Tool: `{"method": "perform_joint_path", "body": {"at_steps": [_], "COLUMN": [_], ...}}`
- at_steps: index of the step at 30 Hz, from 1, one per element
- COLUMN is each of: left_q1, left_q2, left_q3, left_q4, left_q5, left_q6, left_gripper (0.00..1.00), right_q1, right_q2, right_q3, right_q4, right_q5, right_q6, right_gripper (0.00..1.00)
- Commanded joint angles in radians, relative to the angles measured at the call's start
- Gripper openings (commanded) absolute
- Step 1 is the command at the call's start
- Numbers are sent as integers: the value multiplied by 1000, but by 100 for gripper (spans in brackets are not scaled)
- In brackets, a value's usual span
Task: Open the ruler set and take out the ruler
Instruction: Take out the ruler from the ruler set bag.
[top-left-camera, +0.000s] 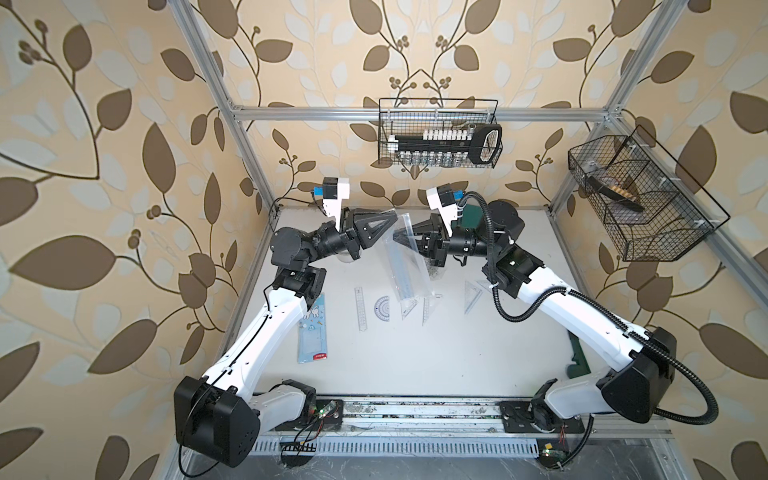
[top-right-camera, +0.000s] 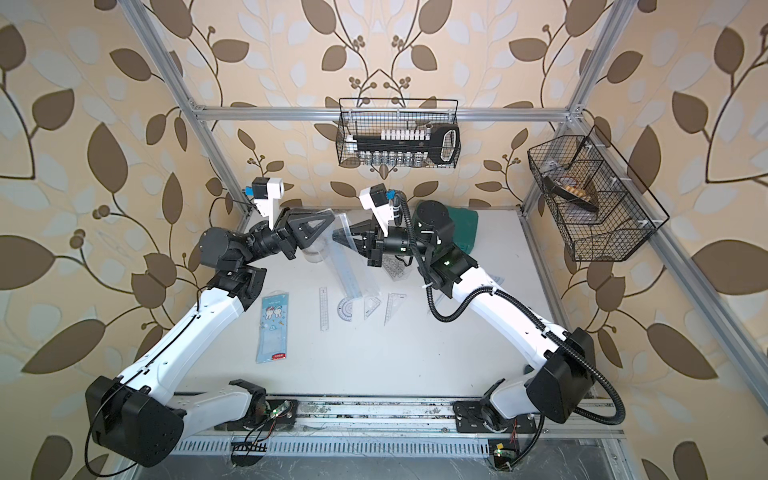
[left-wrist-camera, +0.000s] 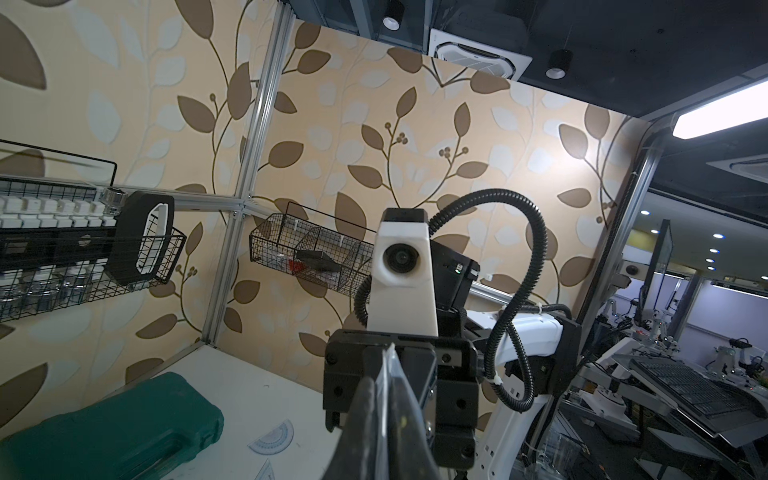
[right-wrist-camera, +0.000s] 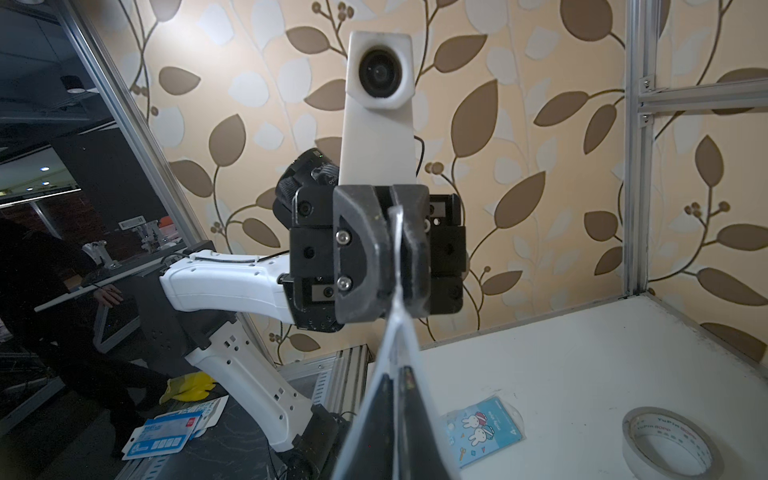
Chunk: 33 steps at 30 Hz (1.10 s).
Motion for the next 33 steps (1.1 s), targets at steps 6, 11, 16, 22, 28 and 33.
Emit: {"method": "perform_joint_path", "body": {"at_steps": [6,11,16,22,28,33], "left_q1": [-2,-2,-2,-2,-2,-2], "left_q2": [-29,-40,-56,-63,-60,-67], "left_q3": [49,44,31,22,20,18], "left_q4": [32,22,0,-13,2,-19], "left_q5": [-11,-15,-29,-58,-54,-51], "left_q6": [22,39,64,74,67,82], "left_gripper": [10,6,3,3,3,0], "right_q1": [-21,-36,-50,-54,-60,-69], "right_q2": [-41,-58,-86,-123,-145,-172], "right_q3": [-29,-47,-72,-86,-89,-100], "right_q4": [-12,-12,-12,-37,-53,-44], "right_q5": [0,3,4,13,20,47], "right_q6": [-20,-20,-20,-37,-45,-48], "right_gripper": [0,0,0,0,0,0]}}
